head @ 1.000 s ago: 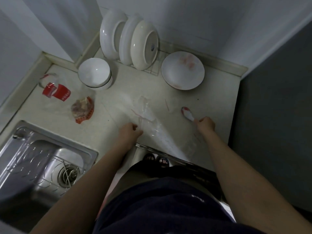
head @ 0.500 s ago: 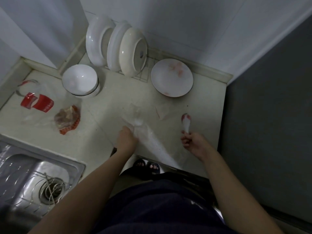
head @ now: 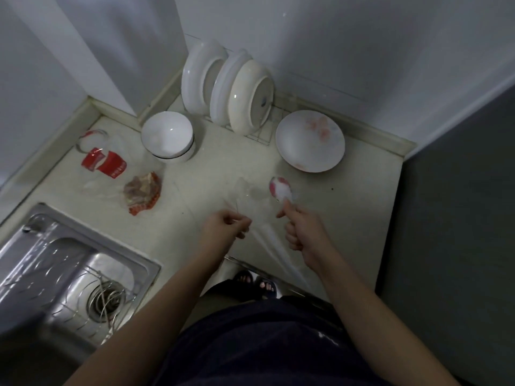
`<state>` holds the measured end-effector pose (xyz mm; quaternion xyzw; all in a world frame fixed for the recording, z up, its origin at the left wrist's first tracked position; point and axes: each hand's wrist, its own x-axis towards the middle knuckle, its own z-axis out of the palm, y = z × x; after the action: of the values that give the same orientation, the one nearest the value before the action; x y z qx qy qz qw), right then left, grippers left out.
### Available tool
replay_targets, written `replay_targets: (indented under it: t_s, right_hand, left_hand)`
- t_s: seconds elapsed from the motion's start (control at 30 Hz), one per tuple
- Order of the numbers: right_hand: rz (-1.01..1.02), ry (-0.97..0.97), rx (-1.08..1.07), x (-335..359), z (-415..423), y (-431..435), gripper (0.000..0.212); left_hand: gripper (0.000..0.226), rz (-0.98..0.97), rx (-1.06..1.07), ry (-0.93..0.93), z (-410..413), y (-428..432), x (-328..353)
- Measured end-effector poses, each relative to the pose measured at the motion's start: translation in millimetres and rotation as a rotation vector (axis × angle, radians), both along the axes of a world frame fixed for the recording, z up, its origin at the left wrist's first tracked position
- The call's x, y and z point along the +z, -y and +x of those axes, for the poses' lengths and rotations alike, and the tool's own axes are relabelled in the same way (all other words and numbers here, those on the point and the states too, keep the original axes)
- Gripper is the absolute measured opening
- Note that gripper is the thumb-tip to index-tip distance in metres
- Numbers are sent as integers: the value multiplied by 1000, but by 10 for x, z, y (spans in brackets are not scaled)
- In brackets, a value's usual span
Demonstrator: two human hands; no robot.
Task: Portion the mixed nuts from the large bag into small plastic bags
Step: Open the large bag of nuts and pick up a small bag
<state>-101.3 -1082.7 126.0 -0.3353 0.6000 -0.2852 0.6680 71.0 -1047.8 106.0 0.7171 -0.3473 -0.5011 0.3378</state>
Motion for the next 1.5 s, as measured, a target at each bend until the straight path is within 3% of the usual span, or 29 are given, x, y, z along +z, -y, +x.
replay_targets:
  t_s: [0.13, 0.3, 0.5, 0.8, 1.03, 1.17, 1.23, 1.37, 1.5]
  right_hand:
    - [-198, -97, 179, 109, 281, -37, 43]
    - [-332, -280, 267, 149, 279, -116, 21]
    - [-423, -306, 359, 206, 300, -147, 23]
    - [-401, -347, 471, 154, 187, -131, 51]
    - [-349, -288, 480, 162, 90, -140, 54]
    - [-303, -275, 411, 124, 91, -159, 54]
    - [-287, -251, 370, 97, 73, -157, 50]
    - [-218, -151, 277, 76, 24, -154, 17]
    - [-146, -96, 239, 108, -4, -150, 14]
  left_hand:
    - [14, -1, 129, -20, -10, -102, 212]
    - [17, 1, 159, -48, -19, -231, 345]
    - [20, 6, 195, -132, -113, -258, 392]
    - [22, 56, 120, -112, -150, -260, 348]
    - [26, 69, 46, -92, -163, -284, 353]
    - [17, 48, 11, -52, -191, -295, 342]
    - [20, 51, 14, -66, -215, -300, 333]
    - [32, 62, 11, -82, -235, -308, 331]
    - [28, 44, -8, -67, -259, -300, 347]
